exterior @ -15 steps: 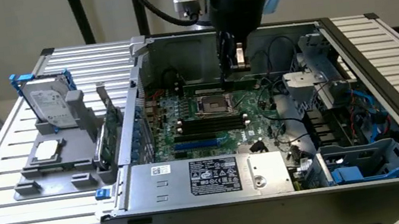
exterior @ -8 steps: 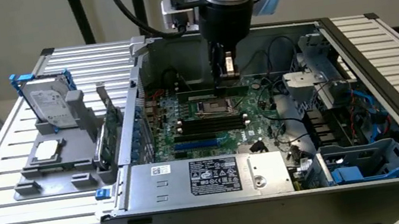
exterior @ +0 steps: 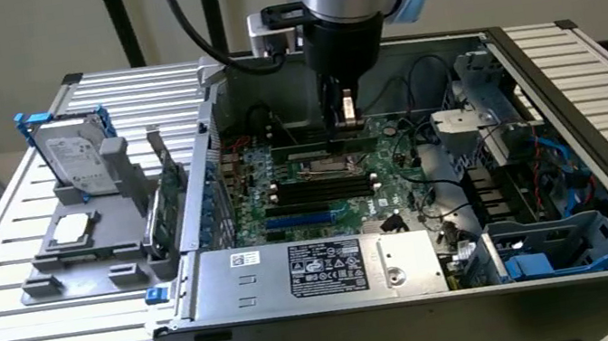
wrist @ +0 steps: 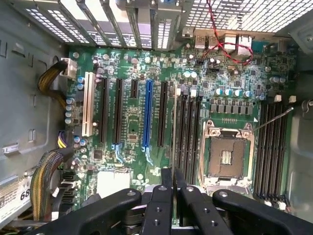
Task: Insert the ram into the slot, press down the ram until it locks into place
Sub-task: 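Insert the ram into the slot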
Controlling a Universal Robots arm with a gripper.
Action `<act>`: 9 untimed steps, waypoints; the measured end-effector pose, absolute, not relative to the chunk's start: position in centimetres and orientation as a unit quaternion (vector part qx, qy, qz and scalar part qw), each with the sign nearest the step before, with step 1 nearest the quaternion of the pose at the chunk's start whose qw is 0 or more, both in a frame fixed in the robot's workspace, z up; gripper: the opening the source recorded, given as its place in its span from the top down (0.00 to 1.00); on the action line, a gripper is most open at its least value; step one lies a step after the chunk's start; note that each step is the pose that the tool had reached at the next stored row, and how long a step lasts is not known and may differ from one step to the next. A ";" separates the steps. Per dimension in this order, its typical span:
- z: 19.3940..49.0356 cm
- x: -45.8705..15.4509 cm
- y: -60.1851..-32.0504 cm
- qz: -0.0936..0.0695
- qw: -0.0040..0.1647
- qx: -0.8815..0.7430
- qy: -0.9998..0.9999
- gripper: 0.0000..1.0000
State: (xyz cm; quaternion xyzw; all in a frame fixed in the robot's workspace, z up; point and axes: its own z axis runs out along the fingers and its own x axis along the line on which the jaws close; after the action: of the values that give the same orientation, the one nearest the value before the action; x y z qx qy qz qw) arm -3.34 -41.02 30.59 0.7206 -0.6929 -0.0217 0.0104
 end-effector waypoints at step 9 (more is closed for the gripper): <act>28.9 -3.3 -39.9 -0.021 0.011 0.720 -0.693 0.87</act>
State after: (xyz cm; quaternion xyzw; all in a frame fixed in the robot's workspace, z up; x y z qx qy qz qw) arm -3.34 -39.88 28.95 0.7202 -0.6934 -0.0215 0.0105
